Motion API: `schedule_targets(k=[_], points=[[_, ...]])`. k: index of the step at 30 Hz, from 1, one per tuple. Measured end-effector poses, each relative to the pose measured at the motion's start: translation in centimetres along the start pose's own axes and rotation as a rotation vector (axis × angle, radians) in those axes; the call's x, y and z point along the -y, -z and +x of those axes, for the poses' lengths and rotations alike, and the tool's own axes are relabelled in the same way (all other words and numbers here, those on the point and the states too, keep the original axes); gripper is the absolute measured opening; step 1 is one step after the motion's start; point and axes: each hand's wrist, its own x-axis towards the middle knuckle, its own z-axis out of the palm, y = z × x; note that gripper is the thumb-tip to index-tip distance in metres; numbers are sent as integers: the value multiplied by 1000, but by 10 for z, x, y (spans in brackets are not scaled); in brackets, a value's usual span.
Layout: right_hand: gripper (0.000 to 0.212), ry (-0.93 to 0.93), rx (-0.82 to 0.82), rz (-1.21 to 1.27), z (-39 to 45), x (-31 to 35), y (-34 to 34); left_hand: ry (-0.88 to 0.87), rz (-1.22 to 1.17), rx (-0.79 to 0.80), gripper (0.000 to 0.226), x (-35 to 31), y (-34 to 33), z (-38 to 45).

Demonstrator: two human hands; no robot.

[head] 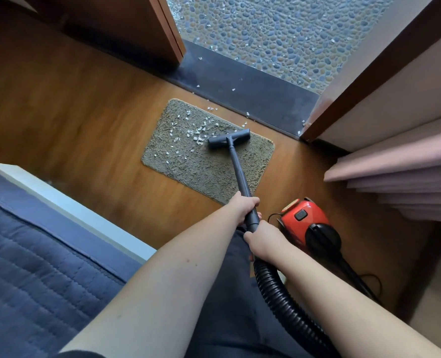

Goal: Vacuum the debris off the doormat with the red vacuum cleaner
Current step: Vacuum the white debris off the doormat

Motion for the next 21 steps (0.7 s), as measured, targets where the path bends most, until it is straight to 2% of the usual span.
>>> schedule_targets(k=[8, 13, 21], points=[[29, -27, -13, 87, -15, -39, -7, 1, 26, 44, 49, 27, -28, -13], [30, -33, -25, 98, -13, -46, -11, -8, 28, 41, 78, 30, -33, -11], [28, -37, -5, 115, 3, -12, 3, -25, 100, 20, 40, -3, -16, 1]])
